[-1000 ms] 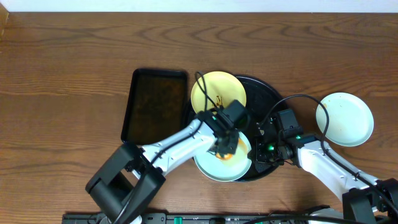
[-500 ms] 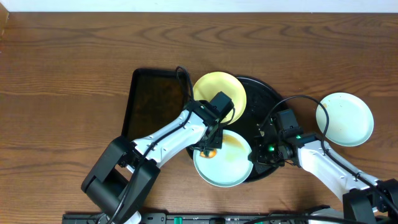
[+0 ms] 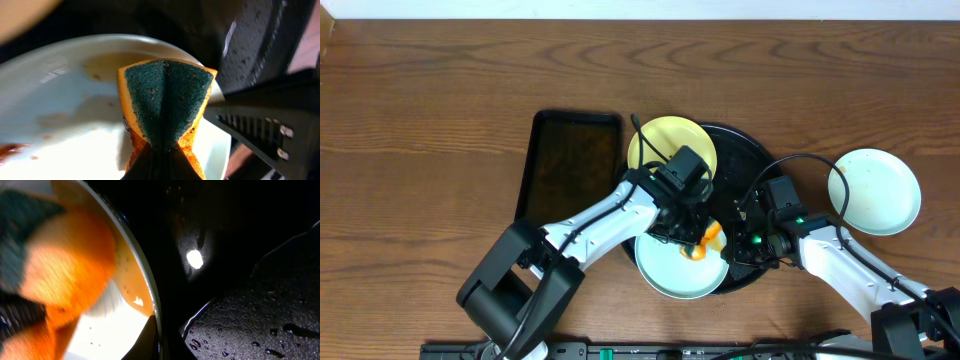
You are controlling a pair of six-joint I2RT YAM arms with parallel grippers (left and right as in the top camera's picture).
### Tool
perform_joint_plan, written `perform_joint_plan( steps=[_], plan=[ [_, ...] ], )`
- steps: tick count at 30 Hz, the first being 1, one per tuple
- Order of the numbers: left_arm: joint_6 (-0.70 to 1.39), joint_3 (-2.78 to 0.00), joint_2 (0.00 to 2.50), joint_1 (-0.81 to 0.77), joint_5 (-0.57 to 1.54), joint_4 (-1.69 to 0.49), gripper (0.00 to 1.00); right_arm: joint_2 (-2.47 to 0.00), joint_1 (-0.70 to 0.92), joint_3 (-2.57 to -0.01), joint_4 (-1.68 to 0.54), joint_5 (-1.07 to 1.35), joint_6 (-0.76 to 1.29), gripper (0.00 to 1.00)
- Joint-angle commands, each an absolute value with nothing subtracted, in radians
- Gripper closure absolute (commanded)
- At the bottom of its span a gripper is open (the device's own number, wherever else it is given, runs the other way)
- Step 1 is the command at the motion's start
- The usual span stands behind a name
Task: Clean dirty plates on tray and stack at the side
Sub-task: 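Scrub the lower light-blue plate with the sponge in the left gripper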
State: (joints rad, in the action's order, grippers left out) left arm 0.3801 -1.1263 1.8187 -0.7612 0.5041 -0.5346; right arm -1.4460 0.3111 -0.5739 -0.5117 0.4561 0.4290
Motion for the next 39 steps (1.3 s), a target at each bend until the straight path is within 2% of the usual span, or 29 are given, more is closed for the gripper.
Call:
perform_joint_plan(
  steps=[1, 5, 11, 18, 22, 26, 30, 33, 39],
  plan=[
    [0.348, -1.116, 1.829, -0.771, 0.505, -0.549, 0.92, -1.447, 0.321, -0.563, -0.515, 0.445, 0.426, 0.99],
    [0.369, -1.116, 1.829, -0.771, 0.378, -0.616, 0.92, -1.447, 0.321, -0.563, -0.516, 0.445, 0.426, 0.99],
    [0.352, -1.116, 1.831, -0.772, 0.34, -0.679, 0.92, -1.447, 0.321, -0.563, -0.515, 0.445, 0.426, 0.99],
    [0.428, -1.116, 1.831, -0.768, -0.183, -0.718, 0.92, -1.447, 0.321, -0.563, -0.516, 0.445, 0.426, 0.99],
    [0.427, -1.116, 1.831, -0.768, -0.305, -0.677, 0.92, -1.447, 0.321, -0.563, -0.516, 0.445, 0.426, 0.99],
    [0.416, -1.116, 1.831, -0.768, -0.217, -0.62, 0.92, -1.447, 0.321, -0.563, -0.516, 0.446, 0.426, 0.99],
    [0.237, -1.116, 1.831, -0.77, 0.194, -0.553, 0.93, -1.447, 0.321, -0.563, -0.516, 0.445, 0.426, 0.99],
    [0.131, -1.116, 1.831, -0.77, 0.4, -0.536, 0.93, -1.447, 0.321, -0.563, -0.516, 0.445, 0.426, 0.99],
    [0.07, -1.116, 1.831, -0.77, 0.487, -0.544, 0.92, -1.447, 0.321, -0.563, -0.516, 0.446, 0.426, 0.99]
  ],
)
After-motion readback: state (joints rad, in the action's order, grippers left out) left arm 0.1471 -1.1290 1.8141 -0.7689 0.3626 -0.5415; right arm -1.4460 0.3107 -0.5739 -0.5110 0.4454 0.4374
